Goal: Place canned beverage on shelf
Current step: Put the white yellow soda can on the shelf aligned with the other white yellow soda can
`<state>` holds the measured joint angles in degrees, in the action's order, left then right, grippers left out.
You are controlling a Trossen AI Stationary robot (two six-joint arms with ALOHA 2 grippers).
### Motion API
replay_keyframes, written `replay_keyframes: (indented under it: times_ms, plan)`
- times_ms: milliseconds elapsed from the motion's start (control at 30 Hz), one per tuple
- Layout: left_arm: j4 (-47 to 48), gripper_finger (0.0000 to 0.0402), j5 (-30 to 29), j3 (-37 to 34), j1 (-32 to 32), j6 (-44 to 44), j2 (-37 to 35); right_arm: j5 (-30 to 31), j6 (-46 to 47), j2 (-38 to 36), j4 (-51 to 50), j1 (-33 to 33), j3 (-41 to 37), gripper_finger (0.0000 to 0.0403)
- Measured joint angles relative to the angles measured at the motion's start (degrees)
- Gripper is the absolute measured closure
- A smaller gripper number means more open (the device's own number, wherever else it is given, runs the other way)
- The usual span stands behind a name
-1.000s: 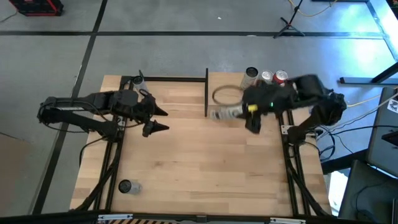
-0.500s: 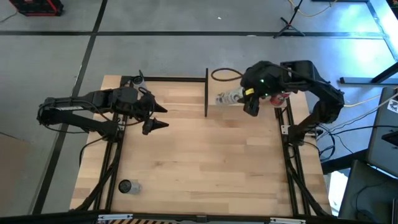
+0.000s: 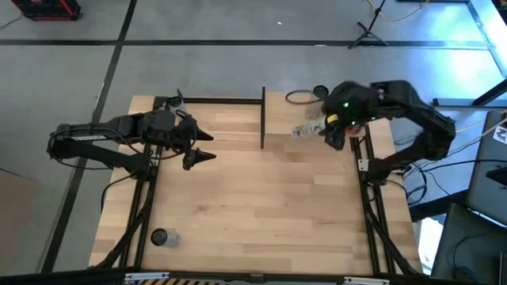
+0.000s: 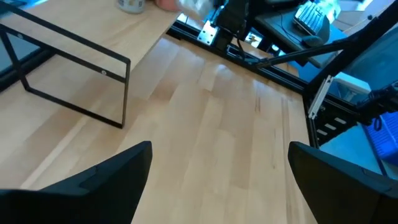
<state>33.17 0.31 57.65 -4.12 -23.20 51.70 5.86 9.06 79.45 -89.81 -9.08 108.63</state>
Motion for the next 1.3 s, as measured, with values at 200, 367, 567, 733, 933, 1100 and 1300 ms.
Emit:
replay_keyframes:
  times_ms: [200, 367, 567, 733, 933, 1100, 1300]
  plan:
    - [-0.24, 0.0029, -1.62, 0.0, 0.0, 1.52, 0.04, -0.97, 3.82, 2.07, -0.01, 7.22, -6.59, 0.0173]
    - [-0.24, 0.0029, -2.58, 0.0, 0.0, 1.93, 0.04, -0.89, 5.28, 5.01, 1.29, 11.85, -13.04, 0.0173]
    - [-0.23, 0.0029, -2.51, 0.0, 0.0, 1.91, 0.04, -2.77, 5.75, 8.64, 7.49, 14.14, -21.18, 0.0173]
    - [-0.22, 0.0029, -2.34, 0.0, 0.0, 1.64, 0.04, -4.51, 5.91, 12.2, 10.84, 14.08, -25.42, 0.0173]
    - [-0.22, 0.0029, -2.34, 0.0, 0.0, 1.75, 0.04, -5.09, 5.73, 14.8, 11.97, 13.93, -25.98, 0.0173]
    - [-0.22, 0.0029, -2.34, 0.0, 0.0, 2.13, 0.04, -5.49, 5.52, 16.72, 12.07, 13.94, -25.98, 0.0154]
    - [-0.22, 0.0029, -2.34, 0.0, 0.0, 2.87, 0.04, -5.47, 5.1, 17.83, 12.43, 13.94, -25.87, 0.0152]
